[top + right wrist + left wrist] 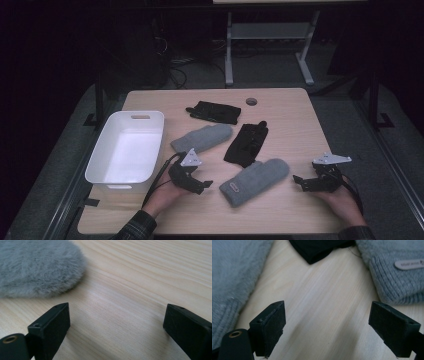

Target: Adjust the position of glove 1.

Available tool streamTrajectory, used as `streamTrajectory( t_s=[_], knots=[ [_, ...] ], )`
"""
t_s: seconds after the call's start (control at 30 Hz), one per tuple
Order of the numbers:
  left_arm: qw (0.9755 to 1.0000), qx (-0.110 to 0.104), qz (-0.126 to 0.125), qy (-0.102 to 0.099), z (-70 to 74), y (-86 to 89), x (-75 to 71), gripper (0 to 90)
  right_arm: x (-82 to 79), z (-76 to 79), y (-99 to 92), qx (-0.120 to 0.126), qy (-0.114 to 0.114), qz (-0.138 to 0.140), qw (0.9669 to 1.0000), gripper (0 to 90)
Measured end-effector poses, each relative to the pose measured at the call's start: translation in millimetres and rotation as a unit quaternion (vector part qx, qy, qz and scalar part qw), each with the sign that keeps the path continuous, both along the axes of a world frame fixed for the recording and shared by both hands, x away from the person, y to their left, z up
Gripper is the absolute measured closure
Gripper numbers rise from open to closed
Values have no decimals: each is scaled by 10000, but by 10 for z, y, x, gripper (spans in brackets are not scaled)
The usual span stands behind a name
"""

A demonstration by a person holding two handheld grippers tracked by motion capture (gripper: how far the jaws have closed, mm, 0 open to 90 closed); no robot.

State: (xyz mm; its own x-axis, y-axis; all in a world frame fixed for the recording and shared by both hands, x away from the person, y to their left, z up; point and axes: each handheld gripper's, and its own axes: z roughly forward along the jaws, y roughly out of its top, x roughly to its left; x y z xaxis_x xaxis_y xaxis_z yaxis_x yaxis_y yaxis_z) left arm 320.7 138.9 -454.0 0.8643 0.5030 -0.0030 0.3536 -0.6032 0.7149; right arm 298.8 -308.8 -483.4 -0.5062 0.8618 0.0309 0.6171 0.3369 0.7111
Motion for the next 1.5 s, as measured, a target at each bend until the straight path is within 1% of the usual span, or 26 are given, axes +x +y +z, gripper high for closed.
streamTrajectory(
  t_s=[0.07,0.2,0.23,0.33,0.37,0.4,0.47,0.53,0.7,0.73,0.77,0.87,0.97,1.1,1.17,1.23,1.27,1.33,1.43,1.5],
  knots=[
    [9999,-76,61,-40,51,-5,30,136,0,0,-1,-2,-2,2,10000,69],
    [9998,-140,115,-90,142,-29,92,136,0,0,-1,-1,-2,1,10000,69],
    [9997,-153,151,-76,163,-43,114,139,0,0,0,1,1,-1,10000,69],
    [9997,-59,194,-104,213,-82,164,139,0,0,0,1,-1,-1,10000,69],
    [9997,-84,208,-99,230,-98,182,139,0,0,-1,-2,-3,2,10000,69],
    [9997,-63,212,-95,248,-106,196,139,0,0,-1,1,0,1,10000,69],
    [9996,-101,211,-127,283,-135,246,139,0,0,-1,2,-1,-1,10000,69],
    [9997,-56,222,-115,305,-154,294,139,0,0,-3,-10,-4,14,10000,69],
    [9993,-29,305,-225,356,-216,405,144,-1,-1,-4,-5,-9,14,10000,69],
    [9990,51,342,-282,364,-236,439,144,-2,0,-4,-5,-7,12,10000,69],
    [9989,85,346,-297,370,-246,464,145,-1,-1,-4,-5,-11,15,10000,69],
    [9988,25,405,-269,395,-285,573,161,-1,-1,-5,-6,-10,18,10000,69],
    [9984,83,457,-334,413,-326,674,161,-1,-1,-5,-6,-11,17,10000,69],
    [9977,192,558,-341,392,-373,805,162,-1,-1,-6,-5,-11,17,10000,70],
    [9971,270,637,-303,368,-373,892,186,-1,-1,-5,1,-8,13,10000,69],
    [9965,315,706,-310,347,-362,960,198,-1,0,-6,6,-6,13,10000,69],
    [9963,301,757,-282,332,-356,994,204,-1,-1,-7,3,-9,18,10000,69],
    [9954,372,849,-260,304,-340,1057,211,-1,-1,-7,2,-12,20,10000,69],
    [9946,336,958,-230,266,-317,1126,221,-1,-1,-7,4,-10,19,10000,69],
    [9942,357,996,-202,230,-293,1173,228,-1,-1,-7,3,-10,19,10000,69]
  ],
)
